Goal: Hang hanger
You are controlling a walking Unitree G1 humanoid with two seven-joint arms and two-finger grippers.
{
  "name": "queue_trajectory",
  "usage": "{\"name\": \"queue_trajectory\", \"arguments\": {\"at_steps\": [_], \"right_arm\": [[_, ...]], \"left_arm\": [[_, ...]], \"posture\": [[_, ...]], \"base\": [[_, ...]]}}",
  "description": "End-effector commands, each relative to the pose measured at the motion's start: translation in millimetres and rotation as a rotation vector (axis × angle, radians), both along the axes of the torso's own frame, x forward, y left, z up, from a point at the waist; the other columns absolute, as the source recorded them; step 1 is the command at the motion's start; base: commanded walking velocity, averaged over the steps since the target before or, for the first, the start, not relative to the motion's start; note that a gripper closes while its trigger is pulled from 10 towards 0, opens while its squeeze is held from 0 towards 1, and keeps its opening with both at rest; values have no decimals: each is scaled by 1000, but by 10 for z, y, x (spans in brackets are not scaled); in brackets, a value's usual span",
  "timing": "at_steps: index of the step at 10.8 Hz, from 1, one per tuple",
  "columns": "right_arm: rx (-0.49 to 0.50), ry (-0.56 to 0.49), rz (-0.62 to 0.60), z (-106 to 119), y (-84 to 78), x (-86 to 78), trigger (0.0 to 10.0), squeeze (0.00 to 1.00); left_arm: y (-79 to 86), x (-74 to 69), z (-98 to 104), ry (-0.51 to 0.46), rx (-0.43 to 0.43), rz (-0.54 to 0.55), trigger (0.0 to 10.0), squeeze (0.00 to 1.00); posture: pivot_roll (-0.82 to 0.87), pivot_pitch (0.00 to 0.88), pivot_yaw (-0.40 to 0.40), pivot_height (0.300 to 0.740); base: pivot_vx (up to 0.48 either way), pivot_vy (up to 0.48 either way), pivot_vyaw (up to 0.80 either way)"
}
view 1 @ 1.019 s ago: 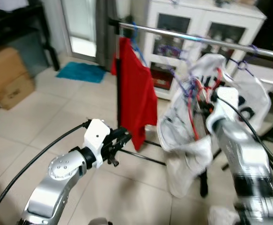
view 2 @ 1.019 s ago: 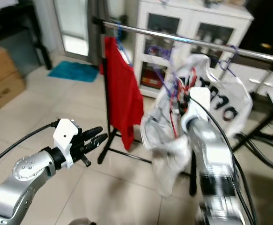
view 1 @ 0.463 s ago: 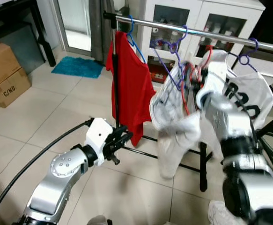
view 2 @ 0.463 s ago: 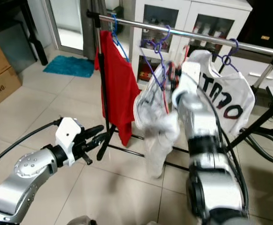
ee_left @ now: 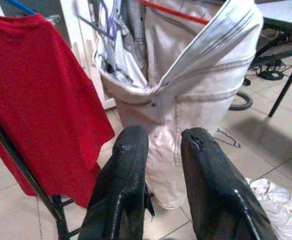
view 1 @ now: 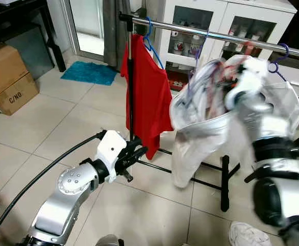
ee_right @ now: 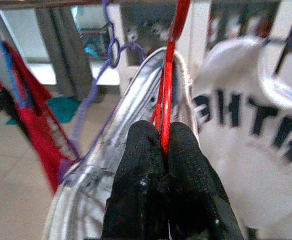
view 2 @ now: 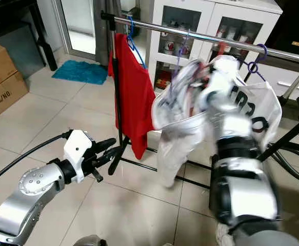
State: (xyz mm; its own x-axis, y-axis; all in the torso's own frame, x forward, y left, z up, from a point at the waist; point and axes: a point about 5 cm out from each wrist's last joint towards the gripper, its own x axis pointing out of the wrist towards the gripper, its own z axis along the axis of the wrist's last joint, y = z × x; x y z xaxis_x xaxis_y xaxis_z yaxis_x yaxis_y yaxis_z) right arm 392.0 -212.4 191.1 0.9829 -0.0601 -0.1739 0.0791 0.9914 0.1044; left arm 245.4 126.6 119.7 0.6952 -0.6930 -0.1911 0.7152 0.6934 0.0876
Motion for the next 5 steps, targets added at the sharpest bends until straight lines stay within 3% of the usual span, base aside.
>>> {"name": "queue_trajectory", "arguments": {"at_steps": [1,3,5], "right_arm": [[-63,-94,2,226,-69,15,0,0],[-168,-64,98,49,-123,-137,0,0],[-242,-2,190,-312,-120,-454,0,0]], "left_arm": [[-1,3,-8,4,-16,10,10000,0],[9,-4,-17,4,-45,60,10000,0],[21,-21,-34,16,-53,90,10000,0]], "posture": [[32,0,-73,740],[34,0,-77,740],[38,0,-78,740]], "base": [[0,0,0],[0,0,0],[0,0,0]]}}
